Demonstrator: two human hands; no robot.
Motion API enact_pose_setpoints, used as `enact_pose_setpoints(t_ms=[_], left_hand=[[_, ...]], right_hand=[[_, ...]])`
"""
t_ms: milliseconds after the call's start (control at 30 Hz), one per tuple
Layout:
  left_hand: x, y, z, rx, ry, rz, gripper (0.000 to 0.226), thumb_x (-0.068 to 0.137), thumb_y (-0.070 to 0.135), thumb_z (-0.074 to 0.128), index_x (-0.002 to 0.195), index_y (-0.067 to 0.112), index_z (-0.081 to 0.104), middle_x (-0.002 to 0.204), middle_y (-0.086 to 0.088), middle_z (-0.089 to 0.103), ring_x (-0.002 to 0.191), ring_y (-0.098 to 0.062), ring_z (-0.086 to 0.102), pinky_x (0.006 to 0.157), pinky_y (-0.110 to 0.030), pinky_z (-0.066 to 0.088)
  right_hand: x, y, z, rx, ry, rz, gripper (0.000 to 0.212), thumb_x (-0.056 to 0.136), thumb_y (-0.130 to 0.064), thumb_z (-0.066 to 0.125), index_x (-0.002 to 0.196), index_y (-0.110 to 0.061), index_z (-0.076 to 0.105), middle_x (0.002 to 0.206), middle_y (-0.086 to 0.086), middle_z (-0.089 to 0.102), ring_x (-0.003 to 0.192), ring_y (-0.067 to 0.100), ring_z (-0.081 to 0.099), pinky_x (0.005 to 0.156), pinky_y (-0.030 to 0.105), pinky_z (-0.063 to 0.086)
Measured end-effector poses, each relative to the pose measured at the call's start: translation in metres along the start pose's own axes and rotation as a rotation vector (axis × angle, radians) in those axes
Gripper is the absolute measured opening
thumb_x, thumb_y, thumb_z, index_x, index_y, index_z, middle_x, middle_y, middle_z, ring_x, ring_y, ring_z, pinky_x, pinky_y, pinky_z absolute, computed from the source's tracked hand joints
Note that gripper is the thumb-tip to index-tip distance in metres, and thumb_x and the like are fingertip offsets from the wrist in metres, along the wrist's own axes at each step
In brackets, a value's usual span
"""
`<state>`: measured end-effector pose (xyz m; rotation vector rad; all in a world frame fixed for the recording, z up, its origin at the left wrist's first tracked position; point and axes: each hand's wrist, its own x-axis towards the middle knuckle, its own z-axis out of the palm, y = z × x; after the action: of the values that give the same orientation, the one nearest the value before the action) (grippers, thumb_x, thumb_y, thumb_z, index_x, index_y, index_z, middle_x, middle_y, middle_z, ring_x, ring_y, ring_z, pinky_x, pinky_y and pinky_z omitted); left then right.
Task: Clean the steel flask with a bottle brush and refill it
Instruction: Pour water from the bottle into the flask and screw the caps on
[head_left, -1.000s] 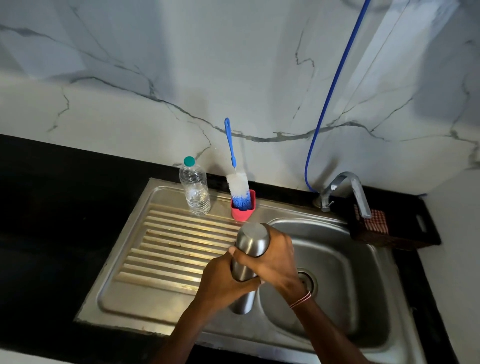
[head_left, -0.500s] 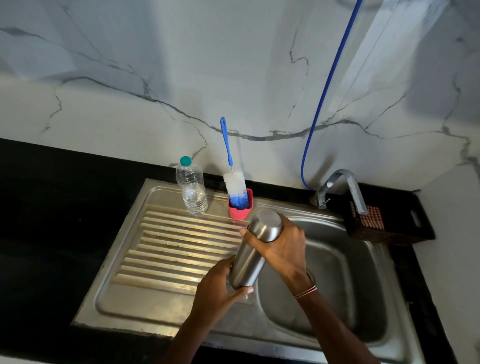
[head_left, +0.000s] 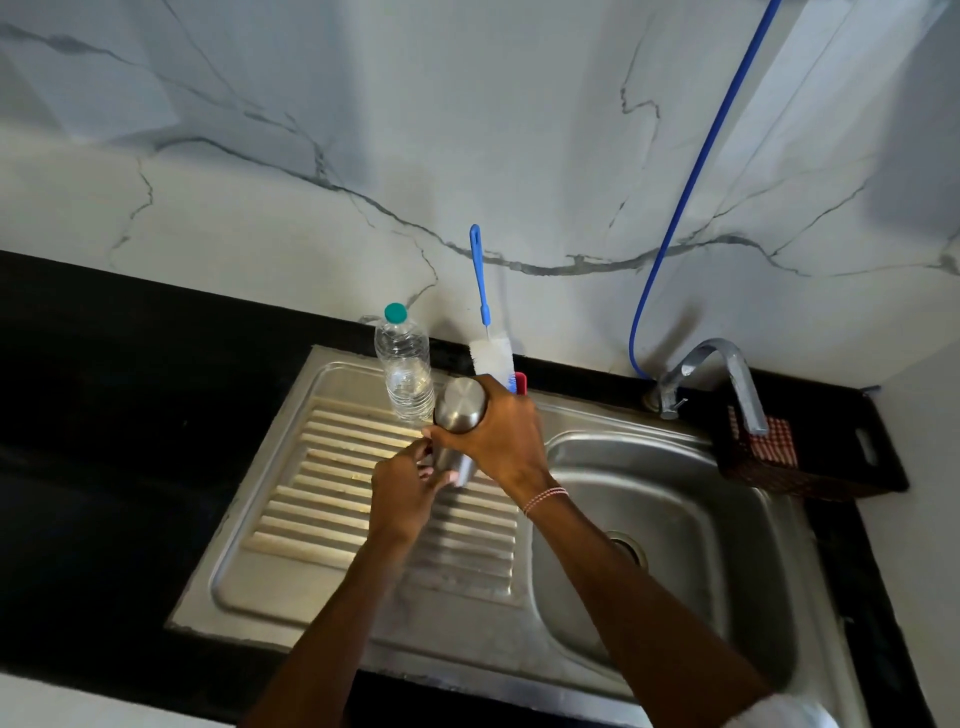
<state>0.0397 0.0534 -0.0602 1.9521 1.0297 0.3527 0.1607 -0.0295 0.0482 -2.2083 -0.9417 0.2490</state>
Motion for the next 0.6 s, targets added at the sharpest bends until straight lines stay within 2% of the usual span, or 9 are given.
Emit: enact_pose_setpoints(t_ms=[67, 167, 200, 333, 467, 600], left_hand=[[0.014, -0.001, -0.001, 0.001, -0.008, 0.011, 0.049, 0.076, 0.036, 0.088, 0.117, 0.014, 0.072, 0.105, -0.003, 0.079, 0.094, -0.021, 0.076, 0.087, -0.043, 0.062], [0.026, 0.003, -0.001, 0.002, -0.024, 0.028, 0.045, 0.078, 0.023, 0.089, 0.118, 0.011, 0.072, 0.108, -0.005, 0.079, 0.097, -0.021, 0.076, 0.090, -0.041, 0.060], [0.029, 0.003, -0.001, 0.009, -0.026, 0.037, 0.045, 0.078, 0.021, 0.089, 0.118, 0.011, 0.072, 0.108, -0.005, 0.079, 0.098, -0.021, 0.076, 0.091, -0.041, 0.060], [0.036, 0.003, -0.001, 0.013, -0.009, 0.043, 0.044, 0.078, 0.019, 0.089, 0.119, 0.011, 0.072, 0.108, -0.005, 0.079, 0.101, -0.021, 0.075, 0.092, -0.040, 0.060], [0.043, 0.002, 0.000, 0.064, 0.023, 0.040, 0.042, 0.078, 0.021, 0.089, 0.116, 0.010, 0.073, 0.109, -0.007, 0.079, 0.105, -0.026, 0.074, 0.092, -0.039, 0.058], [0.045, 0.002, 0.000, 0.102, 0.040, 0.034, 0.040, 0.081, 0.022, 0.087, 0.116, 0.008, 0.074, 0.109, -0.009, 0.078, 0.105, -0.029, 0.073, 0.091, -0.036, 0.055]], right_hand=[[0.009, 0.001, 0.003, 0.018, -0.014, 0.011, 0.072, 0.062, -0.052, 0.093, 0.121, -0.022, 0.066, 0.101, -0.008, 0.067, 0.089, 0.003, 0.048, 0.082, 0.025, 0.053], [0.017, 0.005, 0.010, 0.053, -0.022, 0.040, 0.068, 0.064, -0.045, 0.095, 0.120, -0.019, 0.067, 0.090, -0.021, 0.053, 0.090, 0.004, 0.044, 0.082, 0.022, 0.049], [0.020, 0.006, 0.013, 0.065, -0.017, 0.046, 0.067, 0.064, -0.043, 0.095, 0.121, -0.019, 0.067, 0.090, -0.022, 0.054, 0.090, 0.003, 0.042, 0.083, 0.022, 0.048], [0.028, 0.008, 0.021, 0.061, -0.018, 0.054, 0.068, 0.064, -0.046, 0.094, 0.120, -0.020, 0.066, 0.107, -0.006, 0.072, 0.091, 0.003, 0.047, 0.083, 0.017, 0.041], [0.035, 0.008, 0.030, 0.080, -0.027, 0.089, 0.071, 0.061, -0.054, 0.093, 0.118, -0.022, 0.065, 0.105, -0.005, 0.073, 0.094, 0.013, 0.066, 0.085, 0.036, 0.059], [0.039, 0.006, 0.032, 0.047, -0.038, 0.066, 0.073, 0.062, -0.056, 0.092, 0.119, -0.020, 0.064, 0.105, -0.002, 0.073, 0.097, 0.018, 0.067, 0.085, 0.038, 0.059]])
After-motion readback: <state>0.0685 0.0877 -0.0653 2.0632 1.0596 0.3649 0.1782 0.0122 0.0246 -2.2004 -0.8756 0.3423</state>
